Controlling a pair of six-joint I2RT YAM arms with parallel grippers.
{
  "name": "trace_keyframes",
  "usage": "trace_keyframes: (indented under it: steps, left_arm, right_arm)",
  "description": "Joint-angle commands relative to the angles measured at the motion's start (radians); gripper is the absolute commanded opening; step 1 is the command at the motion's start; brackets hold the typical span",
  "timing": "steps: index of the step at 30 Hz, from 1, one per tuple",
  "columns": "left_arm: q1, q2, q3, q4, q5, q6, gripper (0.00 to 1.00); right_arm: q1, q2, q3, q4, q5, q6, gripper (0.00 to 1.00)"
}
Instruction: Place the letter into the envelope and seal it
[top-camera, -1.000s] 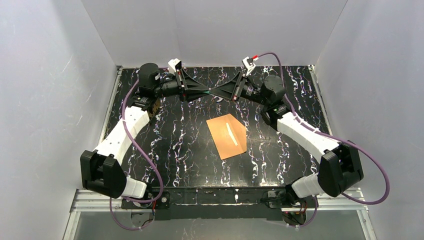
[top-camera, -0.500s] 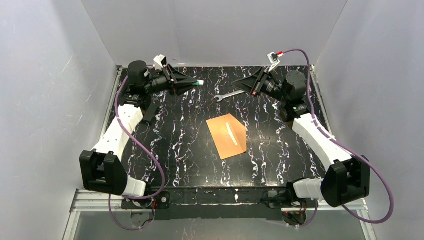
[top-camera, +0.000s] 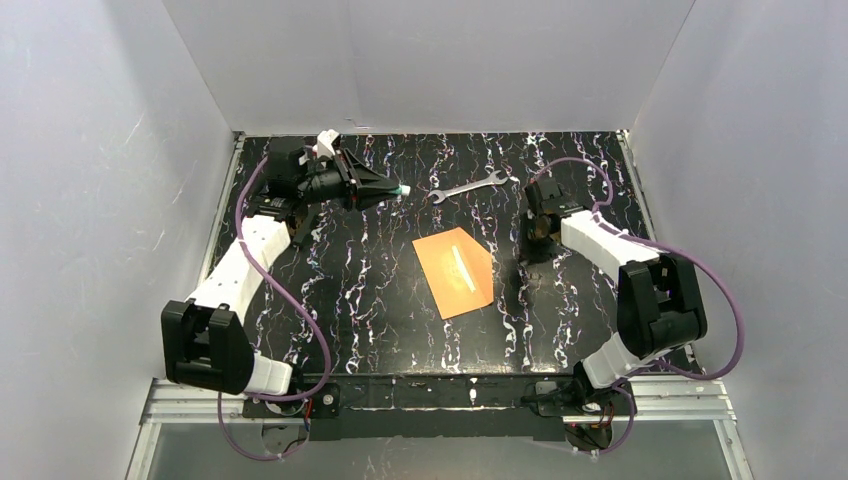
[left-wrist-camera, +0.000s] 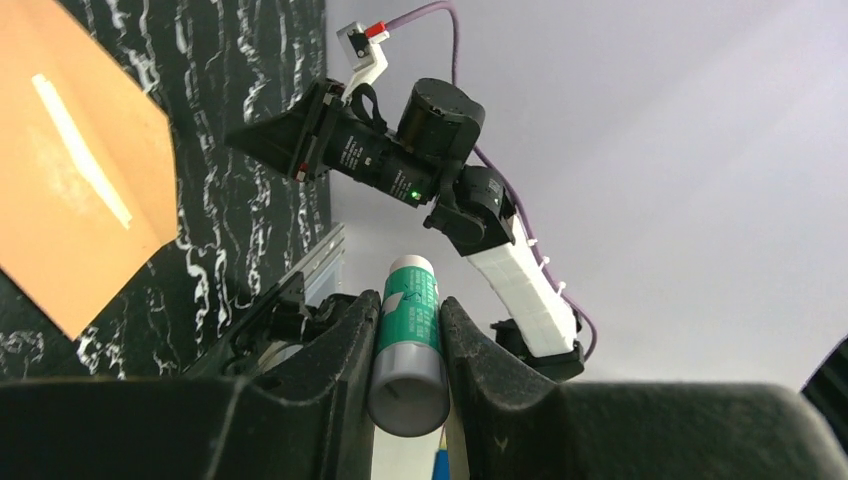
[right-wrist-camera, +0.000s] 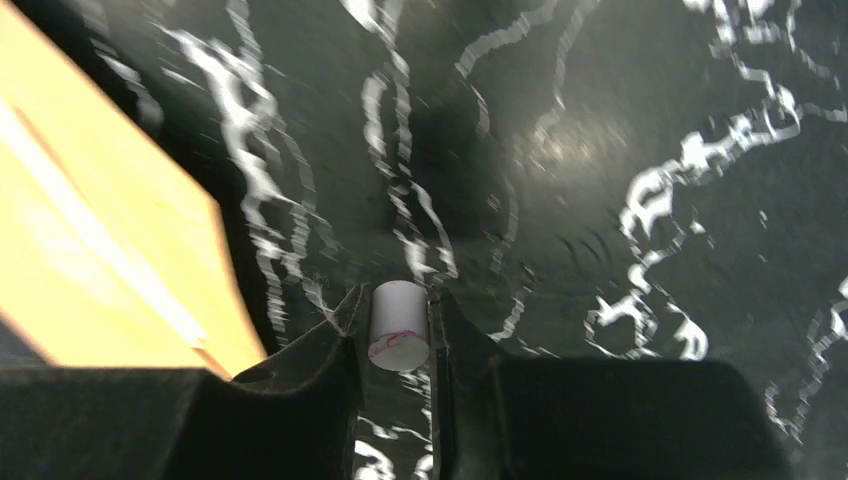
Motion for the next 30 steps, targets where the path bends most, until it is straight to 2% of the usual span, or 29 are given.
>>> trace_keyframes:
  steps: [1,7,11,15,19,23,30]
  left_arm:
    - [-0.019,-0.052,0.053,-0.226,-0.031,0.185,0.00]
    - [-0.021,-0.053,0.043,-0.239,-0.029,0.197,0.00]
    - [-0.021,-0.052,0.039,-0.241,-0.033,0.196,0.00]
    - [-0.021,-0.044,0.042,-0.247,-0.031,0.194,0.00]
    - [-0.021,-0.038,0.048,-0.248,-0.031,0.195,0.00]
    - [-0.021,-0.029,0.052,-0.251,-0.028,0.193,0.00]
    - [-0.022,-0.030,0.048,-0.264,-0.030,0.208,0.00]
  right_arm:
    - [-0.001,-0.002,-0.043,-0.012,0.140,-0.097,0.04]
    - [0.001,0.047,-0.096,0.049,0.168,-0.100,0.11]
    - [0.001,0.042,-0.139,0.106,0.160,-0.101,0.20]
    - [0.001,0.067,-0.128,0.085,0.154,-0.094,0.26]
    - [0.001,0.058,-0.099,0.047,0.157,-0.083,0.50]
    - [0.001,0.052,-0.055,0.010,0.134,-0.090,0.64]
    - [0.001,0.057,-0.012,-0.018,0.106,-0.092,0.66]
